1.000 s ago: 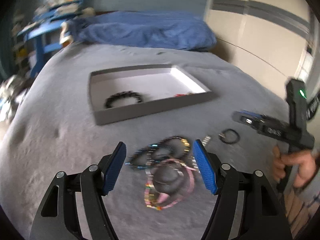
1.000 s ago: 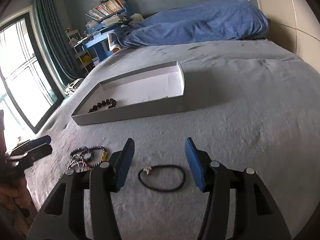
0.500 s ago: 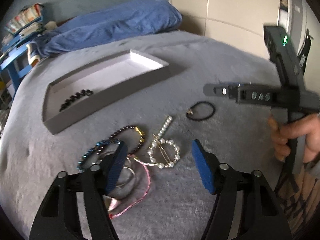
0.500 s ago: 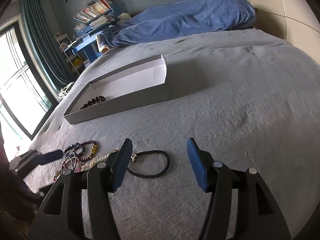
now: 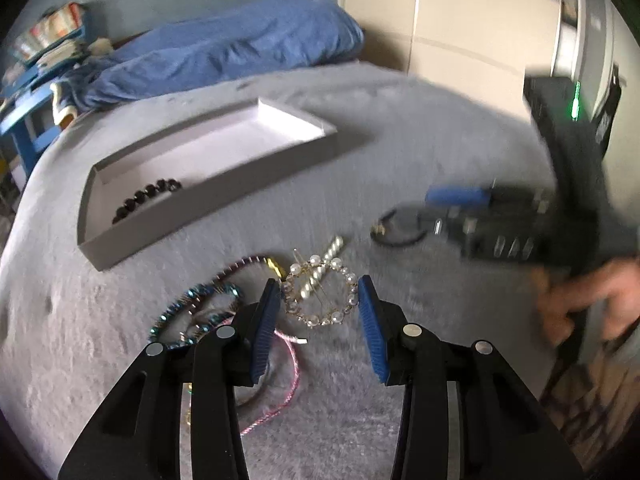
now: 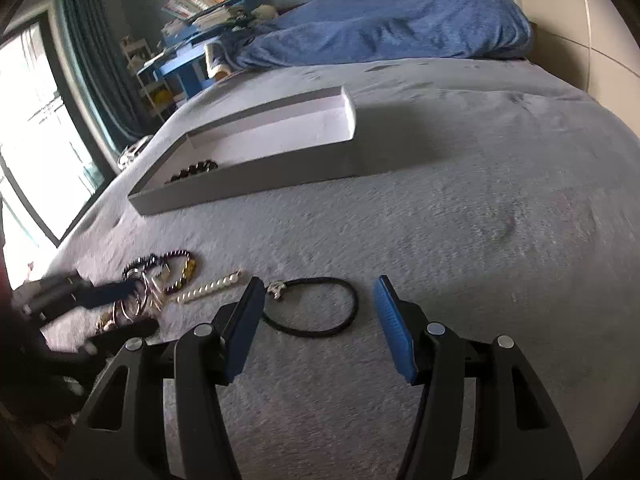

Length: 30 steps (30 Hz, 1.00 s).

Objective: Organize jewelry
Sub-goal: 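Move the left gripper to the pearl ring clip while the right approaches the black hair tie, then close the left gripper on the pearl ring clip while the right grasps the black hair tie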

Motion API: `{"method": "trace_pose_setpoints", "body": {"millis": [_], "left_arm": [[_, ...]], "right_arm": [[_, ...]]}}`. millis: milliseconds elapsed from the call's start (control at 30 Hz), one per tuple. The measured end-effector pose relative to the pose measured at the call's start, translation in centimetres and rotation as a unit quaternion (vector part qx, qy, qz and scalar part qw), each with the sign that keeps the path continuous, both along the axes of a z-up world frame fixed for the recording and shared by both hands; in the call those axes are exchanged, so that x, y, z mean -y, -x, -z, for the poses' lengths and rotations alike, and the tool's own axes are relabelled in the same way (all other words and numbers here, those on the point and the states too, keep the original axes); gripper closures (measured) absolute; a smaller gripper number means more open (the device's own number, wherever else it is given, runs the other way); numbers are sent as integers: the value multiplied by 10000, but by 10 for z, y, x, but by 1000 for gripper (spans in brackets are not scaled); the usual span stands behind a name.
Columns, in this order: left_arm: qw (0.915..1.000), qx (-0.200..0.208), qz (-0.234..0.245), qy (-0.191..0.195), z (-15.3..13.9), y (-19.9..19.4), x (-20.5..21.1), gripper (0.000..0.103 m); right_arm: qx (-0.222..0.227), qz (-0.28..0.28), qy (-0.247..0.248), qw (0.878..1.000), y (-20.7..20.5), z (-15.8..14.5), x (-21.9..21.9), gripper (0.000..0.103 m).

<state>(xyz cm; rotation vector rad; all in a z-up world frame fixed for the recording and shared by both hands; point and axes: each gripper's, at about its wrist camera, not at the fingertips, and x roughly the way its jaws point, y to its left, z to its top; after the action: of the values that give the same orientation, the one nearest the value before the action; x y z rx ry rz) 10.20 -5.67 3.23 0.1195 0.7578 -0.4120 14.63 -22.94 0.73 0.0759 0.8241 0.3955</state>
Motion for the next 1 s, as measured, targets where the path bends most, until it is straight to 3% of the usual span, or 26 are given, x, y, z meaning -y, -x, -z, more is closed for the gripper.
{"method": "trace_pose_setpoints", "body": {"millis": [233, 533, 833, 900, 967, 1000], "left_arm": [[9991, 152, -246, 304, -14, -2, -14, 61], [9989, 178, -326, 289, -16, -2, -16, 61], [9985, 161, -382, 350, -17, -3, -20, 61], [9985, 154, -393, 338, -17, -4, -20, 61], [9985, 143, -417, 338, -17, -5, -20, 61], [9984, 140, -428, 337, -17, -5, -20, 61]], "right_arm": [[-101, -124, 140, 9998, -1, 7, -8, 43], [-159, -80, 171, 9997, -6, 11, -9, 43], [-247, -202, 325, 9990, -13, 15, -18, 33], [-222, -184, 370, 9989, -13, 15, -19, 40], [-206, -193, 351, 9990, -14, 15, -18, 59], [-197, -211, 344, 9990, -14, 15, -19, 64]]}}
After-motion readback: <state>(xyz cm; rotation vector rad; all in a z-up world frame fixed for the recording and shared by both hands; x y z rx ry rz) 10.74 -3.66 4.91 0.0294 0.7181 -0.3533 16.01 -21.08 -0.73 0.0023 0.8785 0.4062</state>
